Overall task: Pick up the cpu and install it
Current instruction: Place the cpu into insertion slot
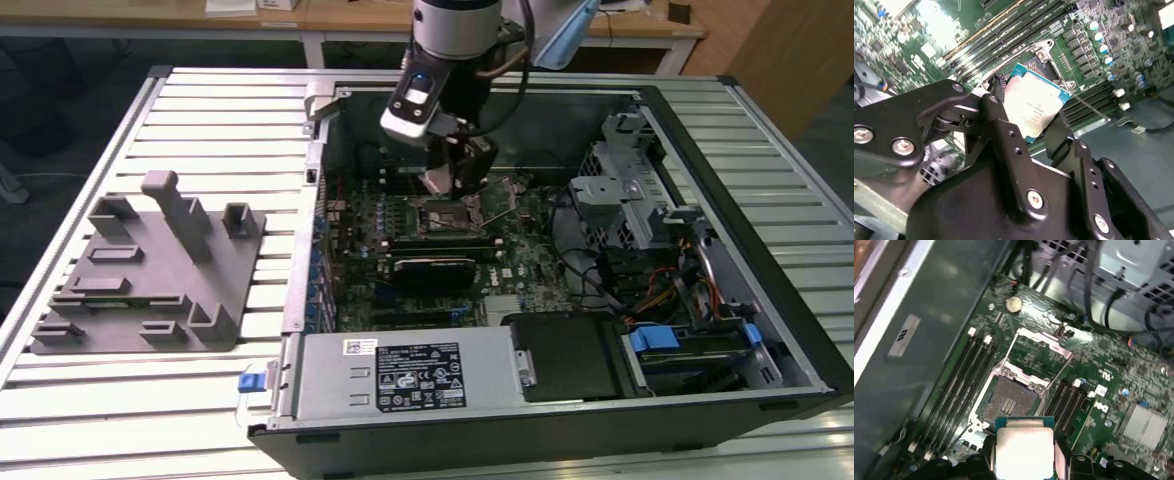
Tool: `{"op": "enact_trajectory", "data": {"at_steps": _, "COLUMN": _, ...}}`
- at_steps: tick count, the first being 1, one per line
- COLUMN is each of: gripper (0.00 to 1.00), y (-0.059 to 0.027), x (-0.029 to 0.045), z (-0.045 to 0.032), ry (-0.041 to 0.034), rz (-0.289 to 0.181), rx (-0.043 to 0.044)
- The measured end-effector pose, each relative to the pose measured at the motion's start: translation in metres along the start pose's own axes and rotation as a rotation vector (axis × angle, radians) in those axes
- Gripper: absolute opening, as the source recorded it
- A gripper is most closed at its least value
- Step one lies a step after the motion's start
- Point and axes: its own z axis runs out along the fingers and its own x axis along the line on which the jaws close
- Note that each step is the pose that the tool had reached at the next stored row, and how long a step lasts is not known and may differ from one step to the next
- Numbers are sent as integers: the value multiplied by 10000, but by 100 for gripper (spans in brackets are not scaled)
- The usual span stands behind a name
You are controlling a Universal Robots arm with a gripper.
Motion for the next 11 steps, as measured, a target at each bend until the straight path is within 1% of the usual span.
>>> {"op": "enact_trajectory", "data": {"at_steps": 11, "gripper": 55, "y": -1, "x": 1, "z": 28, "ry": -67, "rz": 2008, "rx": 53}}
